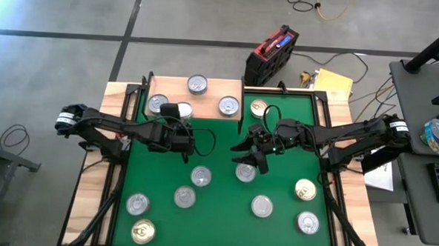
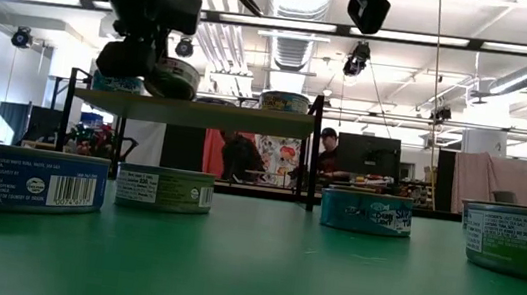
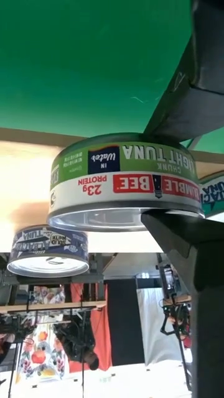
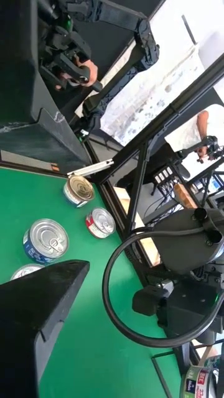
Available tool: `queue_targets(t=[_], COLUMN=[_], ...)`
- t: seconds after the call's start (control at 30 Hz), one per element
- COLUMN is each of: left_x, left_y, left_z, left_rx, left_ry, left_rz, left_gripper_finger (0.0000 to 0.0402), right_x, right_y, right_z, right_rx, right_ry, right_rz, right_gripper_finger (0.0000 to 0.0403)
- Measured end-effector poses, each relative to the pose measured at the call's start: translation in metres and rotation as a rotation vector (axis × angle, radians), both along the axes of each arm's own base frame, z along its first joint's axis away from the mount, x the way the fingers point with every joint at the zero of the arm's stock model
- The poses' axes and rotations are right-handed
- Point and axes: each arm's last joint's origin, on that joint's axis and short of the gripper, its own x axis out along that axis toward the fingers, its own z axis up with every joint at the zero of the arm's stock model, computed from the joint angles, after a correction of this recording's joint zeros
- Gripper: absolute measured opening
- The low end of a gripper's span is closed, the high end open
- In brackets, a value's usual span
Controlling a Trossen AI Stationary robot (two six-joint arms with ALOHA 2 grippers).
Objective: Stack canned seafood by type on shelf
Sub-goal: Put the bottom right white tuna can on the shelf
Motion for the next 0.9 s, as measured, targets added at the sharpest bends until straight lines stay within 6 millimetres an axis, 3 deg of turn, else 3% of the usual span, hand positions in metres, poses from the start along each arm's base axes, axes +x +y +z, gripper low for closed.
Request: queue_targets(t=[0.63,0.9], left_x=[0.001,0.008], left_y=[0.000,-0.001], left_z=[0.000,0.017], left_rx=[0.003,-0.001], left_ry=[-0.019,-0.079], left_rz=[0.002,0.001], left_gripper_finger=[0.0246,0.0256], right_x=[0.000,0.000], right_y=[0.000,0.000], right_z=[0.000,0.000], right_rx=[-0.008,-0.007], right_ry=[-0.003,-0.003], right_rz=[0.002,0.002], right_gripper_finger=[0.0295,0.0293])
